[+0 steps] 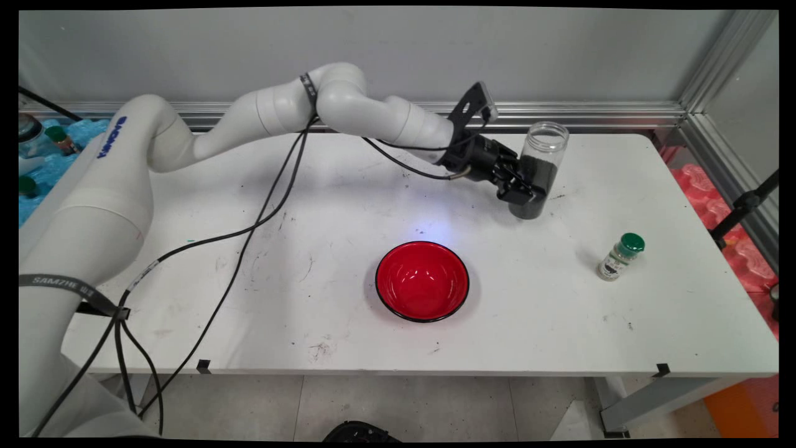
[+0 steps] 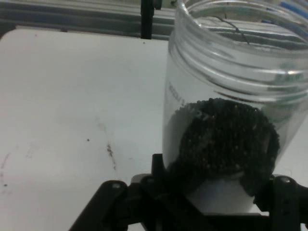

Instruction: Pour the black seasoning powder in the red bowl

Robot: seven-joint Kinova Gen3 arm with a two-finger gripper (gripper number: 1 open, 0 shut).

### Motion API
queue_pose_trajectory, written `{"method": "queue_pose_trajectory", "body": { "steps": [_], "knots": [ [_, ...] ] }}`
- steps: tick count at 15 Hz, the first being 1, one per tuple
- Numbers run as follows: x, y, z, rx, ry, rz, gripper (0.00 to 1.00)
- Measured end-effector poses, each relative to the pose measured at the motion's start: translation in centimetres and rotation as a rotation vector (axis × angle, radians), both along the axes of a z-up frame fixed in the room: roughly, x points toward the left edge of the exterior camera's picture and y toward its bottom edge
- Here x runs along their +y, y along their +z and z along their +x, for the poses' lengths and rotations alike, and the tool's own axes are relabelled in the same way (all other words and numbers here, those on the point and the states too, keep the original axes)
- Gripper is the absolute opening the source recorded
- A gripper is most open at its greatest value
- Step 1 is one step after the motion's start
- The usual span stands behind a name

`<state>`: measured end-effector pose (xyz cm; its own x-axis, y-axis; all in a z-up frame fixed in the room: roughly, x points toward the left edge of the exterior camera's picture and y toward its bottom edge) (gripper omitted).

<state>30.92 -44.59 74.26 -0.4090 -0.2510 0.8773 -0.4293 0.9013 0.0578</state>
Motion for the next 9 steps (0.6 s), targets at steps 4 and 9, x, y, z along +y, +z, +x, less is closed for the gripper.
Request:
{"method": "queue_pose_trajectory", "body": {
  "steps": [4, 9],
  "knots": [
    [0.4, 1.5, 1.5, 0.0, 0.008, -0.012, 0.0],
    [1.2, 3.7, 4.3, -0.011, 0.017, -0.033, 0.0]
  ]
}}
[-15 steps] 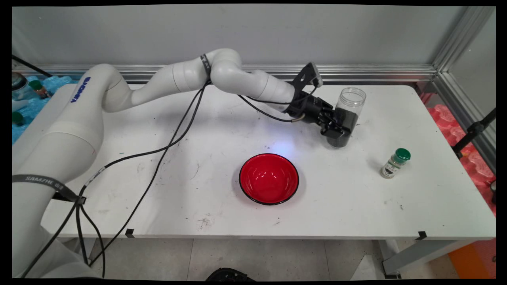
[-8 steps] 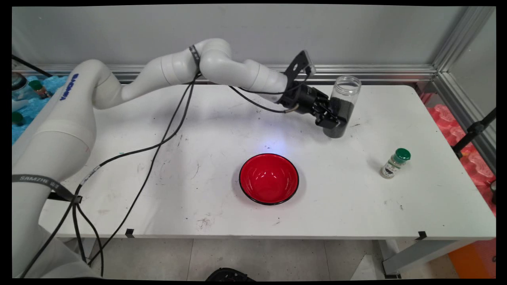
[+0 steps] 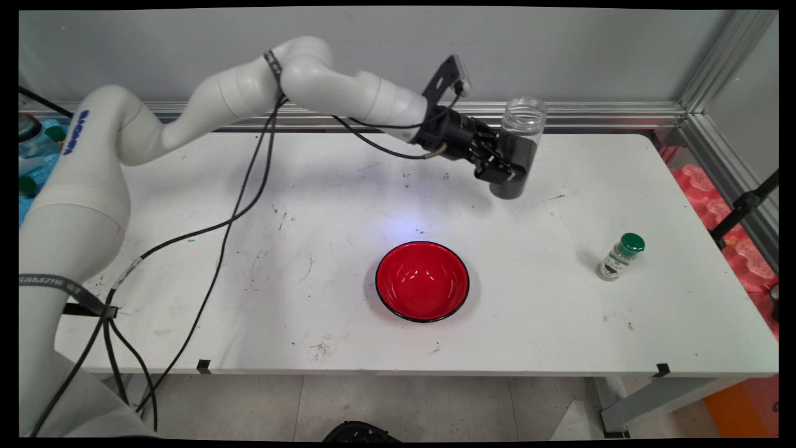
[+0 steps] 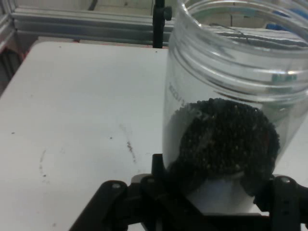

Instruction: Pour the black seasoning powder in the red bowl

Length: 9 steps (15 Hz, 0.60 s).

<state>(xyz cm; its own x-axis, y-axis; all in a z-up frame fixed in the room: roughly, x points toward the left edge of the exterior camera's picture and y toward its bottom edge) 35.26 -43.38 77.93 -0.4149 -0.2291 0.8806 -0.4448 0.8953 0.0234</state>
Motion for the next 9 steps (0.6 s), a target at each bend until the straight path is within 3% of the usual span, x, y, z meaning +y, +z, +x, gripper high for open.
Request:
{"method": "queue_pose_trajectory", "body": {
  "steps": [9],
  "knots": [
    [1.5, 3.3, 4.0, -0.046, -0.016, -0.063, 0.0]
  ]
}}
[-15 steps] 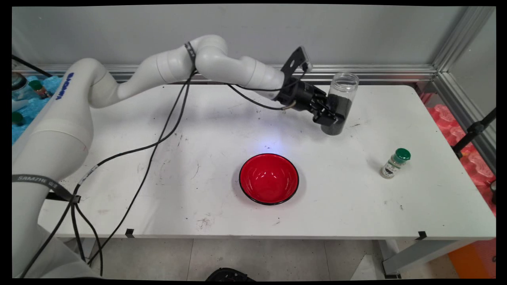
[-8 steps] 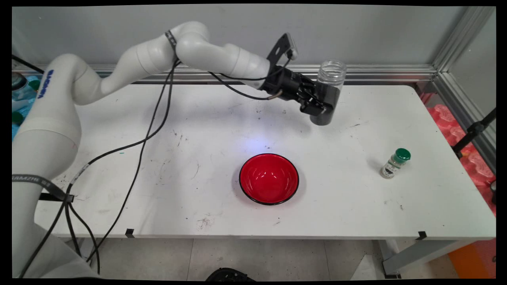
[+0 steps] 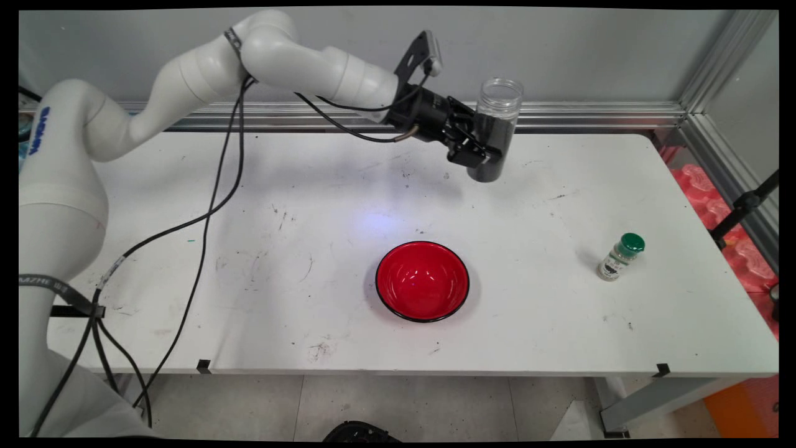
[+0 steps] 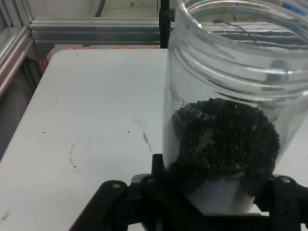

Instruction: Pour the black seasoning powder in the red bowl

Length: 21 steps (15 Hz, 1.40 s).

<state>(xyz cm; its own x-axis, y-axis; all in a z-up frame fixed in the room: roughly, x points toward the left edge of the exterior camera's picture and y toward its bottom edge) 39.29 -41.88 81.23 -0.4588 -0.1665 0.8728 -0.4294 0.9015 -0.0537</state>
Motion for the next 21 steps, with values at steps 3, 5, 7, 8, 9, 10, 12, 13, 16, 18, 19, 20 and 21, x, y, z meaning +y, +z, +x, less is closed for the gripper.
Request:
{"method": "queue_pose_trajectory", "body": {
  "steps": [3, 5, 7, 8, 9, 10, 12, 13, 16, 18, 19, 20, 21],
  "knots": [
    [0.9, 0.9, 1.1, -0.029, -0.022, -0.03, 0.0],
    [1.4, 1.4, 1.7, -0.047, -0.04, -0.052, 0.0],
    [1.9, 1.9, 2.3, -0.069, -0.061, -0.08, 0.0],
    [2.2, 2.1, 2.5, -0.078, -0.07, -0.092, 0.0],
    [2.5, 2.3, 2.8, -0.089, -0.081, -0.105, 0.0],
    [2.8, 2.5, 3.1, -0.099, -0.092, -0.118, 0.0],
    [3.2, 2.7, 3.4, -0.113, -0.108, -0.136, 0.0],
    [3.5, 2.8, 3.6, -0.122, -0.119, -0.146, 0.0],
    [4.0, 2.9, 4.0, -0.147, -0.146, -0.173, 0.0],
    [4.6, 2.9, 4.2, -0.17, -0.173, -0.199, 0.0],
    [4.9, 2.9, 4.3, -0.182, -0.188, -0.213, 0.0],
    [5.2, 2.9, 4.4, -0.192, -0.202, -0.227, 0.0],
    [5.4, 2.9, 4.5, -0.202, -0.213, -0.239, 0.0]
  ]
}}
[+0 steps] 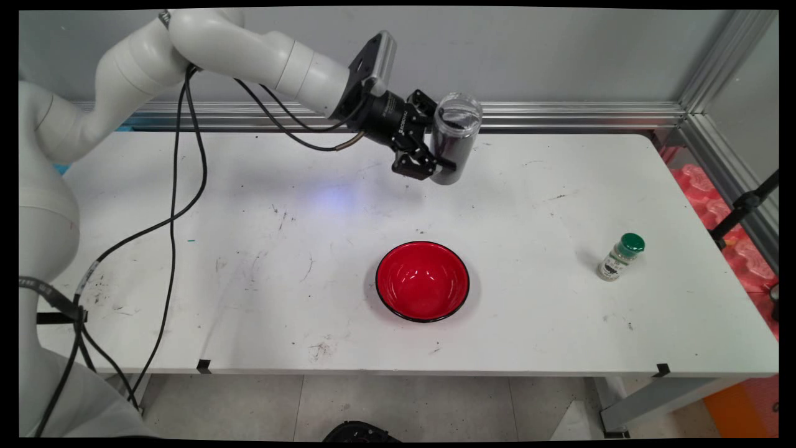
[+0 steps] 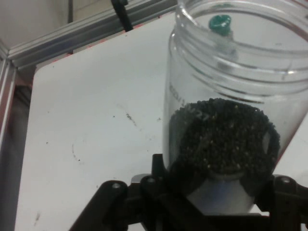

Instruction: Pour the black seasoning powder in the red bowl

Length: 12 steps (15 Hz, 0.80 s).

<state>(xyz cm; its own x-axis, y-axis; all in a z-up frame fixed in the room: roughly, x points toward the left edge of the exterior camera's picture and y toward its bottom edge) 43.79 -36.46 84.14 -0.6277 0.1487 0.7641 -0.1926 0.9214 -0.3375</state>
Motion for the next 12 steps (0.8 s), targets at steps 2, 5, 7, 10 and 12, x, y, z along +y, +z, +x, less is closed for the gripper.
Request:
{"method": "queue_pose_trajectory", "body": {
  "steps": [2, 5, 7, 10, 12],
  "knots": [
    [0.5, -0.1, 0.1, -0.024, -0.029, -0.029, 0.0],
    [1.3, -0.4, 0.2, -0.067, -0.075, -0.078, 0.0],
    [1.7, -0.7, 0.3, -0.096, -0.102, -0.109, 0.0],
    [2.3, -1.1, 0.4, -0.134, -0.132, -0.148, 0.0],
    [2.6, -1.4, 0.3, -0.151, -0.147, -0.167, 0.0]
  ]
}}
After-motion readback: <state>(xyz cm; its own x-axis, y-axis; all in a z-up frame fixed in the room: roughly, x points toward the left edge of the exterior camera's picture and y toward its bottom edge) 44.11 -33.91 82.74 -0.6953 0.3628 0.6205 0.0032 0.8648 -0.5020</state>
